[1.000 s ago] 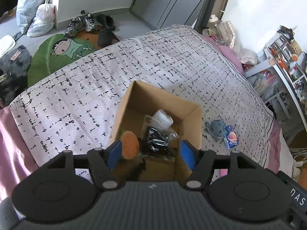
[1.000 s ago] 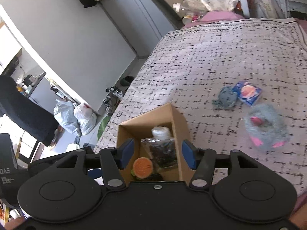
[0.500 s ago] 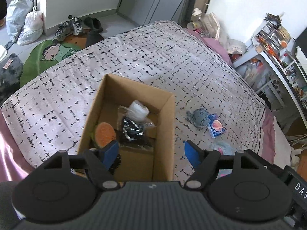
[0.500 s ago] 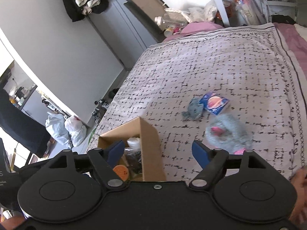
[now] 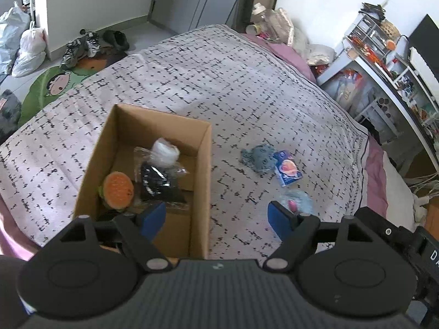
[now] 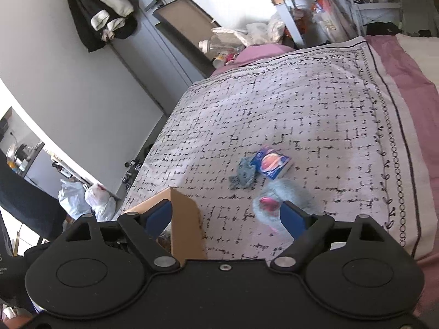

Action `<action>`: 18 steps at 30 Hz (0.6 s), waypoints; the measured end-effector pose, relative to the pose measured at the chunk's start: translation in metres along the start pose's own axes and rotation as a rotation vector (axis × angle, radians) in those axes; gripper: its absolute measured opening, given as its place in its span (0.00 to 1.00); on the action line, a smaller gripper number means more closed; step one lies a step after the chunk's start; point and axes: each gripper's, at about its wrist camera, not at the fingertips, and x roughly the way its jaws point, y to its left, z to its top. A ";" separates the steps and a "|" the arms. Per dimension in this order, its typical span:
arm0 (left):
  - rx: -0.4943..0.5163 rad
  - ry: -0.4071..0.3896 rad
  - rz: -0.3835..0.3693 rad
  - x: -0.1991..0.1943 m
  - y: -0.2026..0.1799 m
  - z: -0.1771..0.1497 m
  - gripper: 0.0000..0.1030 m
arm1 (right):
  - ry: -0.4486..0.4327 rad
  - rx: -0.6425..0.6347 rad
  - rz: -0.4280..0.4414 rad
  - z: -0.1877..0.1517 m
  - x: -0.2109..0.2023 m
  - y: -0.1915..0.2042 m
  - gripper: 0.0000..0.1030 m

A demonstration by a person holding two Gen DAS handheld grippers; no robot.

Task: Organize soft objects
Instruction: 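Move both tools toward the grey fluffy plush with pink ears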

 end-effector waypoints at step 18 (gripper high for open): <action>0.040 0.037 -0.017 0.020 -0.048 -0.008 0.78 | 0.005 0.026 -0.031 0.020 -0.004 -0.050 0.83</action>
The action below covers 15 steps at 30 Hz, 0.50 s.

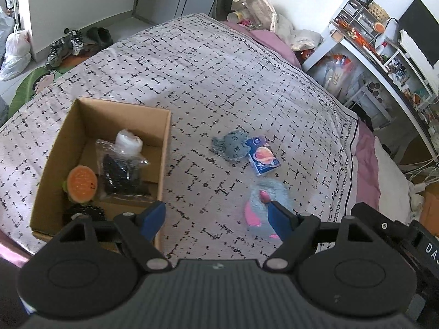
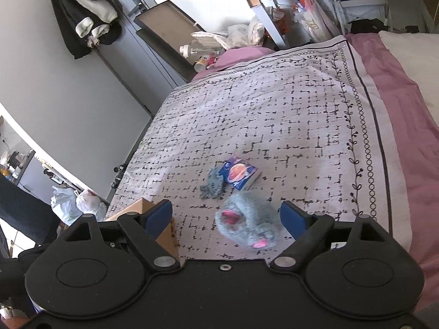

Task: Organize soft objects
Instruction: 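Move both tools toward the grey fluffy plush with pink ears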

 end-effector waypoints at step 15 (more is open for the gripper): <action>0.030 0.038 -0.021 0.025 -0.026 0.004 0.78 | 0.031 0.033 -0.027 0.023 0.017 -0.033 0.83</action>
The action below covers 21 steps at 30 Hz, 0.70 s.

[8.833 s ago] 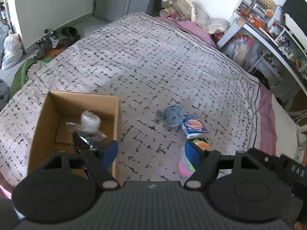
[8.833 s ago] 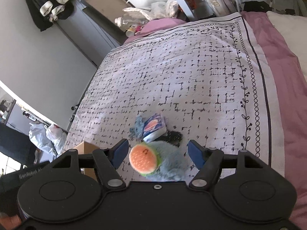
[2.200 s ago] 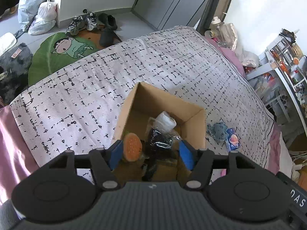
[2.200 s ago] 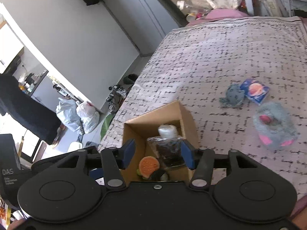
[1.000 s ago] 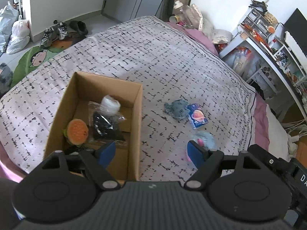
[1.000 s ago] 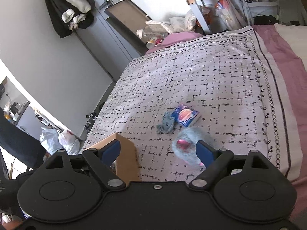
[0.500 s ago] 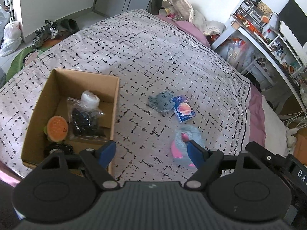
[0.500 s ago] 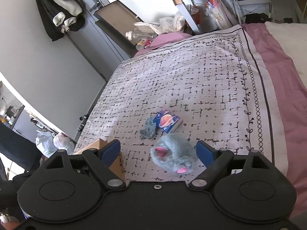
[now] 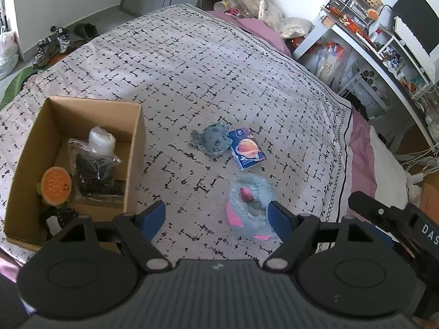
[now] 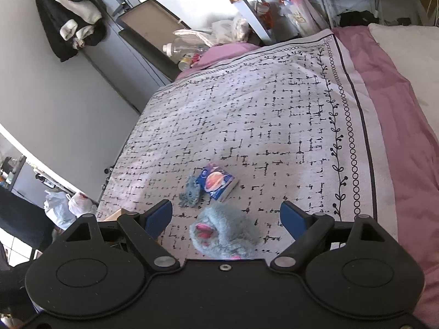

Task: Organize soft objects
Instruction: 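Move both tools toward the grey fluffy plush with pink ears, then close both tools on the grey fluffy plush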

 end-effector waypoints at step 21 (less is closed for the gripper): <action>-0.042 0.072 -0.103 0.072 -0.002 -0.002 0.62 | 0.184 0.086 0.093 -0.009 0.077 -0.025 0.67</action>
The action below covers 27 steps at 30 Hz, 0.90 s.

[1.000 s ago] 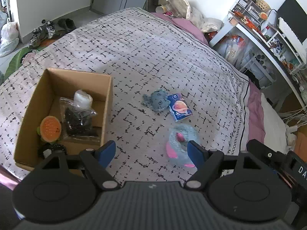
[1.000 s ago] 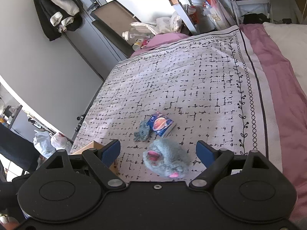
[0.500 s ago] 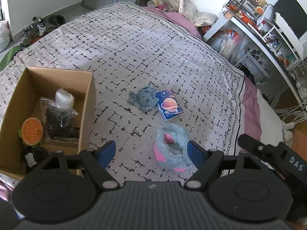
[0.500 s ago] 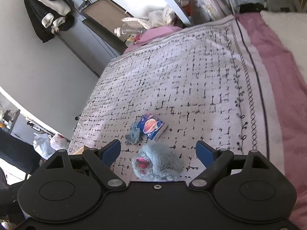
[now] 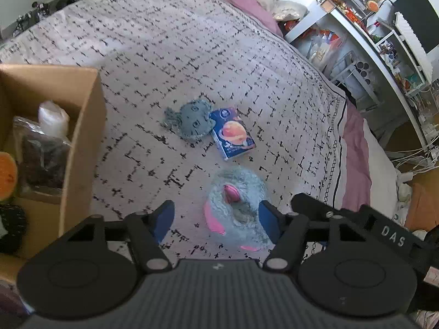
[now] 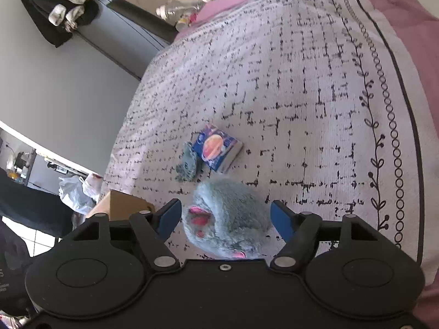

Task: Organize soft objects
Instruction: 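Close both tools on the grey fluffy plush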

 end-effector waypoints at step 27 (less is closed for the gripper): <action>-0.119 0.035 -0.057 0.032 -0.004 -0.005 0.14 | 0.050 -0.031 -0.002 0.004 0.020 -0.007 0.13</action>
